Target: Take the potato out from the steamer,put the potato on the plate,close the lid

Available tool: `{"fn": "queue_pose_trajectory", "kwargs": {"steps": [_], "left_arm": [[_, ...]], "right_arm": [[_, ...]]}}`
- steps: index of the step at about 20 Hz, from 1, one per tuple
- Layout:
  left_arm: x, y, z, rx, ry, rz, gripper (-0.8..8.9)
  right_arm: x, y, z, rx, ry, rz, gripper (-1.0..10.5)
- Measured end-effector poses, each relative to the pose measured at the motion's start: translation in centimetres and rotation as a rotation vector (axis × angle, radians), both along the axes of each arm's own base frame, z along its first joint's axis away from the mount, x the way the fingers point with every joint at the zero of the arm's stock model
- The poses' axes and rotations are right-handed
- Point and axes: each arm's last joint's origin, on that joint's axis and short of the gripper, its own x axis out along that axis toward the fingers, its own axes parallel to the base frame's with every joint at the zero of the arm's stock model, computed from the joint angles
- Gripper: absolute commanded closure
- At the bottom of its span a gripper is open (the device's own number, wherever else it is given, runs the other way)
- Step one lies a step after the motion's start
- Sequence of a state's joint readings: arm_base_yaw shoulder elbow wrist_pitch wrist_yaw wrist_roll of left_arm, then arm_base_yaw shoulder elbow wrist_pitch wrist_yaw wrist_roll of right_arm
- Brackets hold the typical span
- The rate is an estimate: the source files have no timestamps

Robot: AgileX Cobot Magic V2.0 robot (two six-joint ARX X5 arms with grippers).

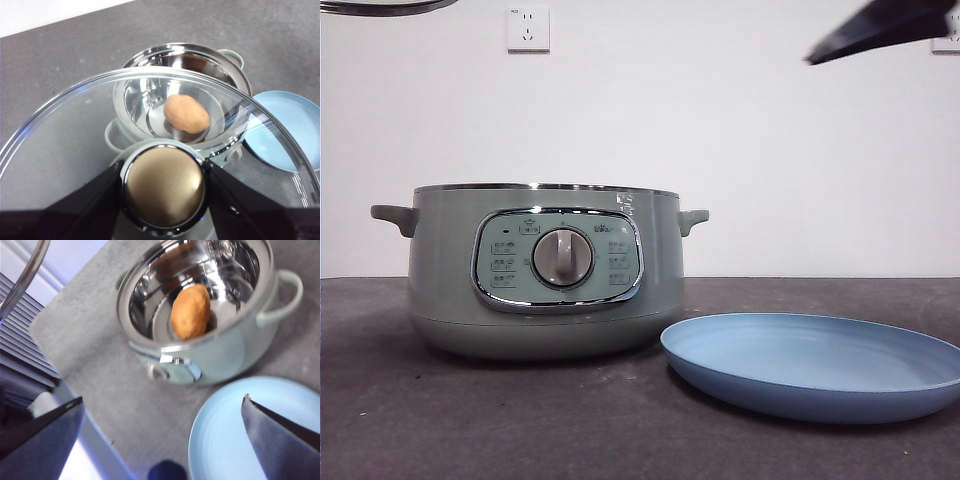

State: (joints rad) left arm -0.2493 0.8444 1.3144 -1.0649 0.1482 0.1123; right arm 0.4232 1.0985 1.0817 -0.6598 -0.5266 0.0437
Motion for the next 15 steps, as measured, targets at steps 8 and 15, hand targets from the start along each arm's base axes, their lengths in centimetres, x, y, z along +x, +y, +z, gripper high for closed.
{"fn": "queue_pose_trajectory", "kwargs": {"steps": [8,15], "left_arm": [[-2.3,0.6,-0.2,0.018,0.021,0.018,8.22],[-4.0,1.1,-0.2,0.019,0.013,0.023,8.22]], "right_arm": [[6.7,8.7,1.6,-0.085,-0.030,0.069,3.5],[12.6,17.4,-2.1,-0.210,-0.045,0.098,3.5]]}}
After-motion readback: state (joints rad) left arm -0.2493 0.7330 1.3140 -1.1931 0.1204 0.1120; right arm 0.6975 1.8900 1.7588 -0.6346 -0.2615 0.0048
